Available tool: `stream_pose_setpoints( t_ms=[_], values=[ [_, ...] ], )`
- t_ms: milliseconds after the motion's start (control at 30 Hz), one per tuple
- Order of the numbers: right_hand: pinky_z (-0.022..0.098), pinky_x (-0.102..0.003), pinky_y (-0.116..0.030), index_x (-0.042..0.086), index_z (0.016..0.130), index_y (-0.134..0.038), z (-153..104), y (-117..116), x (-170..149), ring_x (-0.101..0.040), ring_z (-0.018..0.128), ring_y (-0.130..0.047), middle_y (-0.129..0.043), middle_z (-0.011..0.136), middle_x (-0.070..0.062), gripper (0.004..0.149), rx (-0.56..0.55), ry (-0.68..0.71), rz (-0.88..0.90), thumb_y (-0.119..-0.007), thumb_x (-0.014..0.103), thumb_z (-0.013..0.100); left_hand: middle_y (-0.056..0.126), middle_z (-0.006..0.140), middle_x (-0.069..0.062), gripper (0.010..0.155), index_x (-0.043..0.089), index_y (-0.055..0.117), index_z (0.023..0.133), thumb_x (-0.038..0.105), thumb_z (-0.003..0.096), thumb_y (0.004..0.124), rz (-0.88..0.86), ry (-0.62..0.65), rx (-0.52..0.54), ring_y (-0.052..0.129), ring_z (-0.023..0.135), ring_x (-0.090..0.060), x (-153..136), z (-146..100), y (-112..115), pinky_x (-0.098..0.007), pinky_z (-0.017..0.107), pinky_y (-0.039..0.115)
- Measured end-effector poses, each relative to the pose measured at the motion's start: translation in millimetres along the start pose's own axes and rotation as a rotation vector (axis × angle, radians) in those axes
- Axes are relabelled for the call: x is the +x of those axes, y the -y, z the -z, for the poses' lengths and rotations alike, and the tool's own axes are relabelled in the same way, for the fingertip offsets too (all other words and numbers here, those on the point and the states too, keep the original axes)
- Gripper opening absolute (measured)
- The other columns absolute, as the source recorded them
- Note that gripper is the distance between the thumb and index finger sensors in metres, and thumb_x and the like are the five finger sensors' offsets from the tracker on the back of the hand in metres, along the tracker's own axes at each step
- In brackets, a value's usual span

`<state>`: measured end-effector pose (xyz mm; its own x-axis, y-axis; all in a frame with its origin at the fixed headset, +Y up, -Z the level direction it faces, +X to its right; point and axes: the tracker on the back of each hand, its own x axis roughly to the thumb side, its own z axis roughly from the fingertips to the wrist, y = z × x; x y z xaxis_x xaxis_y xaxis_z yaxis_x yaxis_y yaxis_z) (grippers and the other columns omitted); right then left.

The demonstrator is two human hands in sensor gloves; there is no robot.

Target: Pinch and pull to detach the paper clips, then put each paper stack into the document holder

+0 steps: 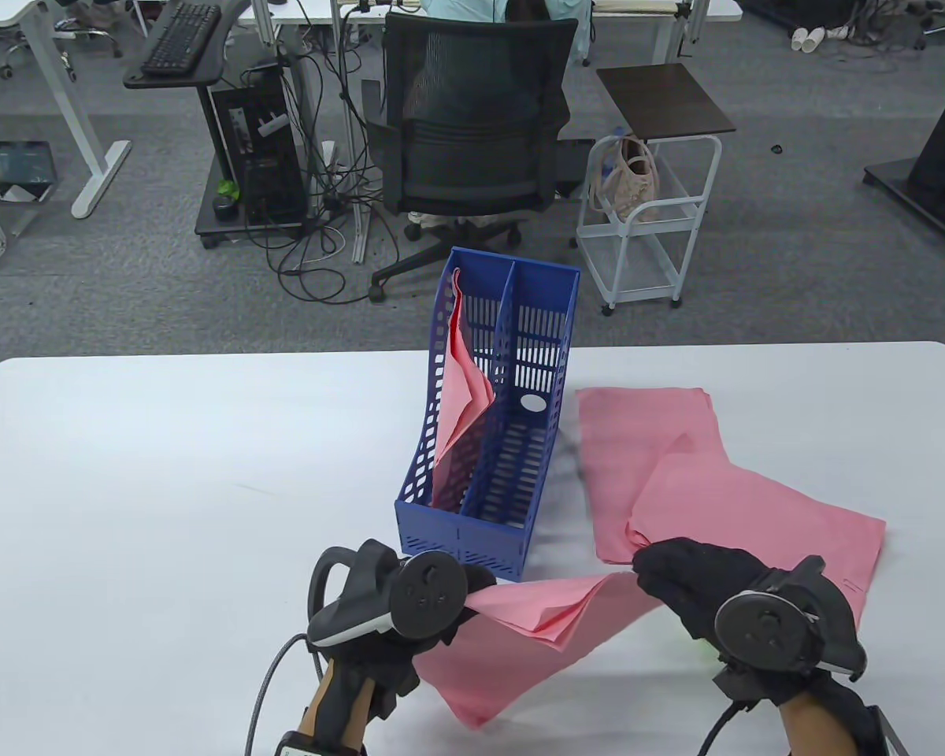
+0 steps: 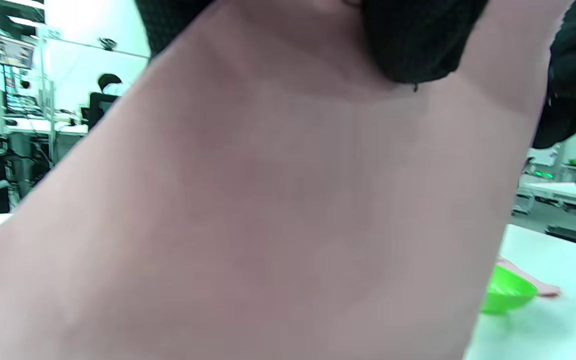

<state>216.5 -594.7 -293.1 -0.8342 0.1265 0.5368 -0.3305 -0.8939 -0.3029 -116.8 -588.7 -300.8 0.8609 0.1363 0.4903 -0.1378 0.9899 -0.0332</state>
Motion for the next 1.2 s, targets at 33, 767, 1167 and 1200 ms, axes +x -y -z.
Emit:
stream_pose_setpoints(
  t_ms=[33,767,1167,1200],
  values=[
    [0.041,-0.029,-0.084,0.022,0.087,-0.080,0.0,-0.5,-7.2,-0.023,0.052,-0.101,-0.093,0.082,-0.011,0.035,0.006,-0.045,-0.017,-0.067,0.037,0.057,0.108,0.074,0.001,0.042,0.030,0.091,0.088,0.041,0.0513,0.073,-0.014,-0.009,0.025,0.112,0.059,-0.018,-3.7,-3.6,-4.1,-0.036,0.050,0.093],
    [0.068,-0.051,-0.069,0.016,0.108,-0.062,-9.2,-81.6,-106.8,-0.044,0.090,-0.081,-0.067,0.111,-0.024,0.055,0.664,-0.596,-0.144,-0.062,0.043,0.060,0.107,0.076,0.001,0.042,0.029,0.091,0.088,0.040,0.0520,0.073,-0.060,-0.103,0.234,0.112,0.060,-0.018,-29.9,-43.7,-37.1,-0.036,0.051,0.093],
    [0.078,-0.071,-0.025,0.012,0.120,-0.026,-7.2,-54.7,-95.9,-0.064,0.108,-0.018,-0.020,0.123,-0.035,0.078,0.470,-0.536,-0.129,-0.059,0.049,0.060,0.107,0.075,0.001,0.042,0.029,0.091,0.088,0.040,0.0518,0.073,0.002,-0.157,0.300,0.112,0.059,-0.019,-24.5,-59.0,-49.1,-0.037,0.050,0.093],
    [0.078,-0.071,-0.025,0.011,0.120,-0.026,-7.3,-52.9,-95.4,-0.064,0.108,-0.018,-0.020,0.123,-0.035,0.078,0.461,-0.533,-0.128,-0.058,0.049,0.060,0.107,0.075,0.001,0.042,0.030,0.091,0.088,0.041,0.0516,0.073,0.005,-0.169,0.306,0.112,0.059,-0.019,-24.4,-60.5,-50.5,-0.038,0.050,0.092]
  ],
)
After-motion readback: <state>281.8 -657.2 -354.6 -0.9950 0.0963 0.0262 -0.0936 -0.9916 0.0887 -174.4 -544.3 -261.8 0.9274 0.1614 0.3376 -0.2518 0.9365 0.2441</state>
